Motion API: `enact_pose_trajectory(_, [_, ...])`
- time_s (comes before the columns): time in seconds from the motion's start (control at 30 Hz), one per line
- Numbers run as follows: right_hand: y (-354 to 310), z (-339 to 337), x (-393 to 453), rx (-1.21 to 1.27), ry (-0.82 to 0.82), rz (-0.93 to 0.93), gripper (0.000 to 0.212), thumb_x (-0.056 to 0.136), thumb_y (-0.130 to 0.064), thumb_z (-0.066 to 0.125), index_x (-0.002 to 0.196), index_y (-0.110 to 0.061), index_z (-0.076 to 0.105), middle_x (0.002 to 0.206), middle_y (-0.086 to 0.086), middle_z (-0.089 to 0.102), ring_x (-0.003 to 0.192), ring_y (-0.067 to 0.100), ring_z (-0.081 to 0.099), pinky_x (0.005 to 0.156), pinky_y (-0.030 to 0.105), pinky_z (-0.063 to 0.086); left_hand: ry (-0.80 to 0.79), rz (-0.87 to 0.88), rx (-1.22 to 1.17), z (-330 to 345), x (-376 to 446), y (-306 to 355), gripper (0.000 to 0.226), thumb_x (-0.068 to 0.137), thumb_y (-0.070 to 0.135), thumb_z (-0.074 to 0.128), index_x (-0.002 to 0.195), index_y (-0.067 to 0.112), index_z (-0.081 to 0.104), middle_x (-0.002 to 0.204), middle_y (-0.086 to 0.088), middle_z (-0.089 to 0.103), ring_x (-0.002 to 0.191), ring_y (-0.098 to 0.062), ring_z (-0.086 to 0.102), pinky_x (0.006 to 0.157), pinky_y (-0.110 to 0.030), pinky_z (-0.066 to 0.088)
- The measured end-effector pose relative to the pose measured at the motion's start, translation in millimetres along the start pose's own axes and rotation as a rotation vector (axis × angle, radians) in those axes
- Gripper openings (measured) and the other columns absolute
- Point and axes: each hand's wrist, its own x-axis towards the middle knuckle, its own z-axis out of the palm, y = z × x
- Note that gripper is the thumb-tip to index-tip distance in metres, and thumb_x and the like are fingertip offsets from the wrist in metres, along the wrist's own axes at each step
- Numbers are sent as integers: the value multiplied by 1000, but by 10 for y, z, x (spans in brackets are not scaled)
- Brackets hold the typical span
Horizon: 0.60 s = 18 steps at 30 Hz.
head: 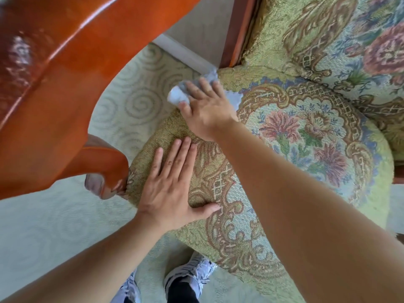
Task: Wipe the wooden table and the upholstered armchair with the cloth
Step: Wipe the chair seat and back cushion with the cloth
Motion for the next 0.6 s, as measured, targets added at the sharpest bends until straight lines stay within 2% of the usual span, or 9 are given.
enact_pose_trajectory(0.1, [-45, 43, -145, 61, -52, -165, 56, 105, -42, 15, 157, -23, 21, 166, -8, 11, 153, 18, 0, 124, 39, -4, -15, 0, 8, -19, 6, 0, 130, 75, 96, 25, 158, -3, 14, 168, -19, 8, 156, -30, 4, 122, -59, 16])
enact_pose_trajectory(0.17, [67, -9, -194, 24, -61, -205, 56, 105, -44, 15, 156, -22, 25, 166, -8, 14, 153, 15, 1, 124, 38, -4, -18, 2, 3, -32, 7, 3, 129, 76, 96, 23, 158, -3, 12, 168, -19, 4, 156, -30, 2, 123, -60, 15])
enact_pose_trajectory(0.3, [507, -241, -122, -156, 13, 8, 60, 105, -44, 11, 154, -16, 32, 162, 2, 30, 153, 24, 6, 124, 44, -2, -33, 2, -2, -47, 4, 2, 129, 76, 96, 23, 158, -2, 10, 169, -17, 1, 156, -29, 1, 122, -60, 16])
enact_pose_trajectory(0.4, [584, -287, -86, -190, 14, 85, 63, 104, -44, 9, 153, -11, 33, 163, 3, 26, 153, 26, -3, 124, 42, -7, -42, 1, 6, -51, 5, 7, 129, 76, 97, 21, 158, -2, 9, 168, -18, 0, 156, -29, 0, 123, -59, 15])
enact_pose_trajectory(0.5, [304, -185, -87, -76, 75, 51, 59, 106, -35, 16, 153, -3, 31, 163, 8, 25, 153, 27, 4, 124, 42, -2, -45, -1, 0, -55, 6, 9, 128, 77, 96, 19, 158, -2, 8, 168, -18, -1, 156, -29, -1, 123, -59, 15])
enact_pose_trajectory(0.6, [130, -85, -236, 191, 76, -78, 53, 108, -29, 24, 152, -1, 29, 164, 12, 19, 153, 28, 5, 124, 39, 2, -44, 3, -6, -52, 11, 3, 127, 78, 95, 18, 158, -3, 10, 168, -18, 0, 156, -30, 0, 123, -59, 16])
